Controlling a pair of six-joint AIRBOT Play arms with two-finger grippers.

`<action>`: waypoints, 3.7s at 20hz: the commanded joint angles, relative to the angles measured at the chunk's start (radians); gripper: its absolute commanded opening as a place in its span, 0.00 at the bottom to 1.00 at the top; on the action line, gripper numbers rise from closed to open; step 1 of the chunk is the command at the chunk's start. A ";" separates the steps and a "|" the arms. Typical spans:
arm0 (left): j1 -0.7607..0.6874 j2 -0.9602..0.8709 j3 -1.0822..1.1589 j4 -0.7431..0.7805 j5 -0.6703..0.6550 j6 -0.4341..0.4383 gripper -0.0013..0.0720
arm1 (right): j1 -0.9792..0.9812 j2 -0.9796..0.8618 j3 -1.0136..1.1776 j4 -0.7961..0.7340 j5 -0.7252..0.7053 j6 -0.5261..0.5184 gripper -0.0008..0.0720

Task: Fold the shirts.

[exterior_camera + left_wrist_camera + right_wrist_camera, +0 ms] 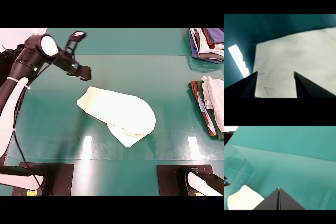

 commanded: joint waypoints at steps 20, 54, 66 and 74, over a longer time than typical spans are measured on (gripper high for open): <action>0.096 -0.281 0.004 -0.330 0.028 0.198 0.05 | -0.002 0.000 -0.340 -0.005 0.080 0.015 0.03; 0.141 0.575 0.395 -0.184 -0.011 0.082 0.05 | 0.002 0.266 -0.173 0.021 -0.154 -0.046 0.03; 0.141 0.644 0.301 -0.167 0.018 0.082 0.05 | -0.051 0.180 0.044 0.020 0.051 0.020 0.03; 0.141 0.281 -0.006 0.095 -0.064 0.082 0.05 | 0.299 -0.231 -0.170 -0.270 0.014 0.112 0.03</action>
